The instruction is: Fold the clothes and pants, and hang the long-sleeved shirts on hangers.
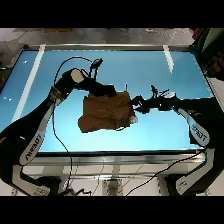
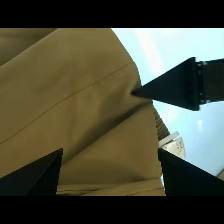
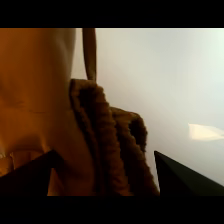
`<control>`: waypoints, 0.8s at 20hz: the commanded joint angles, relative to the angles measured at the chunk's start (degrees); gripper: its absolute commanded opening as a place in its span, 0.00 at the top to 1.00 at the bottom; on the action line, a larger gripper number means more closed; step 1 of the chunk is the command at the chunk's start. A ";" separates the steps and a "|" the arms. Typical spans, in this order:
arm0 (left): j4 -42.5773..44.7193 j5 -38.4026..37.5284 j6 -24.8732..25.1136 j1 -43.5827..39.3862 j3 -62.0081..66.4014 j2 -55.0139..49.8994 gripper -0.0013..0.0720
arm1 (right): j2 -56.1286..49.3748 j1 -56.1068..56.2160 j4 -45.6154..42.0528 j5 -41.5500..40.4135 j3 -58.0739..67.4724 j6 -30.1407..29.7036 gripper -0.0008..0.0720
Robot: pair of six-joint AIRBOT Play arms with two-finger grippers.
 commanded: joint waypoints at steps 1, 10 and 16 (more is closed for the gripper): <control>-0.48 -0.07 0.00 0.07 0.04 0.02 0.02 | -3.10 3.45 2.97 2.82 3.72 1.66 0.03; -0.42 -0.26 0.02 0.09 0.04 0.04 0.02 | -4.37 10.38 -5.90 3.96 7.78 6.21 0.56; 6.82 -0.48 2.32 1.79 0.17 3.21 0.04 | -3.74 10.23 6.08 3.34 10.95 0.20 0.95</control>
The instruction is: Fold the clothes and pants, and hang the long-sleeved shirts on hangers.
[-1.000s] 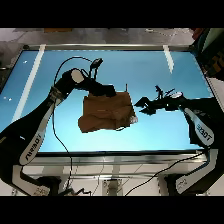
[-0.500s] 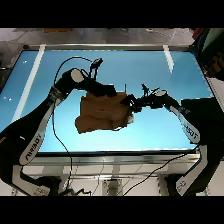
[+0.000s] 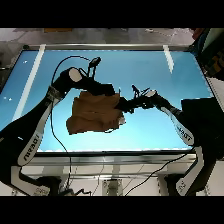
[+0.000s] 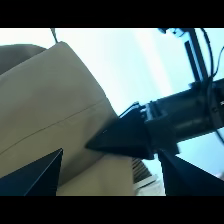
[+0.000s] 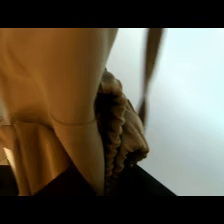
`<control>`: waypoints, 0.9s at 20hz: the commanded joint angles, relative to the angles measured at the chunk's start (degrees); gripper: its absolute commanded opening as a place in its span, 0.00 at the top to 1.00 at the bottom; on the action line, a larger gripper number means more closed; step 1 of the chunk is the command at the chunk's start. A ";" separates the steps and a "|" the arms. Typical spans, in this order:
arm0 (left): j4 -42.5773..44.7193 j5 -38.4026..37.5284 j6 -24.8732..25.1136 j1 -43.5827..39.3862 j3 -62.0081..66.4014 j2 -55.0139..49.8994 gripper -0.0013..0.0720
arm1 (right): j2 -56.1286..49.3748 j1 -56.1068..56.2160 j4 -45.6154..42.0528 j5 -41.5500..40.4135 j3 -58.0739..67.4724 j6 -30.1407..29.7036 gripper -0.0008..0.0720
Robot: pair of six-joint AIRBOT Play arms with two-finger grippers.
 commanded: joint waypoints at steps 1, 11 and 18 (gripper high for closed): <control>8.22 0.02 1.99 0.85 0.09 3.78 0.03 | 1.33 -1.97 6.45 1.97 3.19 -7.17 0.95; 27.87 0.07 1.97 1.18 0.09 26.51 0.03 | 23.06 -37.57 8.28 16.35 5.64 -9.94 0.95; 28.00 0.07 1.97 1.16 0.07 29.75 0.03 | 31.23 -69.40 -8.44 18.08 5.60 2.16 0.95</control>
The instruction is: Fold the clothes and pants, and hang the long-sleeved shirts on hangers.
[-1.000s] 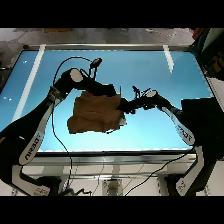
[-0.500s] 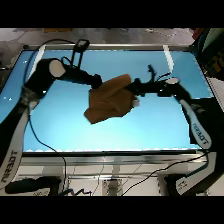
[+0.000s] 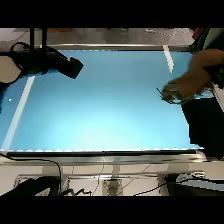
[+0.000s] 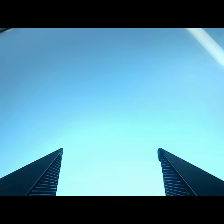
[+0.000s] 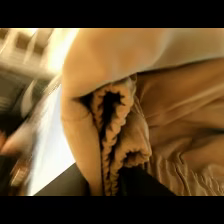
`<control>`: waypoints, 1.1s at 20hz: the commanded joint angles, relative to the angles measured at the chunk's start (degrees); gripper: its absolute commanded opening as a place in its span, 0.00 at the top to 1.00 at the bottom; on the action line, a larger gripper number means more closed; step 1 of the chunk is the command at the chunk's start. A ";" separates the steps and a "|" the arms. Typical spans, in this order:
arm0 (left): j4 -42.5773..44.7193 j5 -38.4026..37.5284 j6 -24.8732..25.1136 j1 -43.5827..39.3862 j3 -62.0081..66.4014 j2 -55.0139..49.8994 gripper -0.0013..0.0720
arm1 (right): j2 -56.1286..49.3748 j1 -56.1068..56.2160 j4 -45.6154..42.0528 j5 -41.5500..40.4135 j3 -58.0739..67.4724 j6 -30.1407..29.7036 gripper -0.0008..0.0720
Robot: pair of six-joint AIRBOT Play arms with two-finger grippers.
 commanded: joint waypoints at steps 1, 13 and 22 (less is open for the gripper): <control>0.68 0.09 0.02 0.04 0.00 0.96 0.04 | 2.71 -15.06 -15.26 1.49 -0.26 8.81 0.95; 0.66 0.31 0.02 0.04 -0.02 -1.55 0.03 | 3.65 -25.62 -49.29 2.43 -3.65 39.01 0.66; 2.58 0.26 0.02 0.39 -0.11 -0.35 0.03 | 6.16 -24.22 -49.33 3.13 -3.41 31.10 0.95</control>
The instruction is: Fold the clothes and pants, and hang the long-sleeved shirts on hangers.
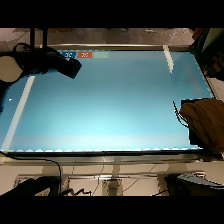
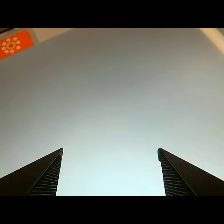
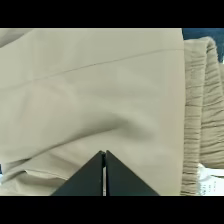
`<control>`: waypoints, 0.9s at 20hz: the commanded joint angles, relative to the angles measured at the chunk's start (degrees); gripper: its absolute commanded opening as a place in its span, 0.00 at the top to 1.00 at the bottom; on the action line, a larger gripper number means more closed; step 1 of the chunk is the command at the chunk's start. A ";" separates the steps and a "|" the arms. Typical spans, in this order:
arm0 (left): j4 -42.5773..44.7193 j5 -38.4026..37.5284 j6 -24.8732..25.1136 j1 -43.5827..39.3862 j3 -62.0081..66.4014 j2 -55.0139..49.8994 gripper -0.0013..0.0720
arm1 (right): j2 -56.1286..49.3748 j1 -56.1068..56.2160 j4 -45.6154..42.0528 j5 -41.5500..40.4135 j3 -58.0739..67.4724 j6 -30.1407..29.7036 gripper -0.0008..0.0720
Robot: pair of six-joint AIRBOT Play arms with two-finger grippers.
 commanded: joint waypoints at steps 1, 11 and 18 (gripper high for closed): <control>0.68 -0.02 0.00 0.09 -0.02 0.33 0.03 | 2.47 1.86 -0.37 -0.50 0.50 -4.85 0.95; 0.68 -0.02 0.00 0.09 -0.04 -0.35 0.03 | 9.79 45.42 -4.57 -6.21 0.70 -26.56 0.95; 0.68 -0.02 0.00 0.09 -0.04 -0.35 0.03 | 9.20 64.48 -18.34 -8.63 0.66 -29.20 0.95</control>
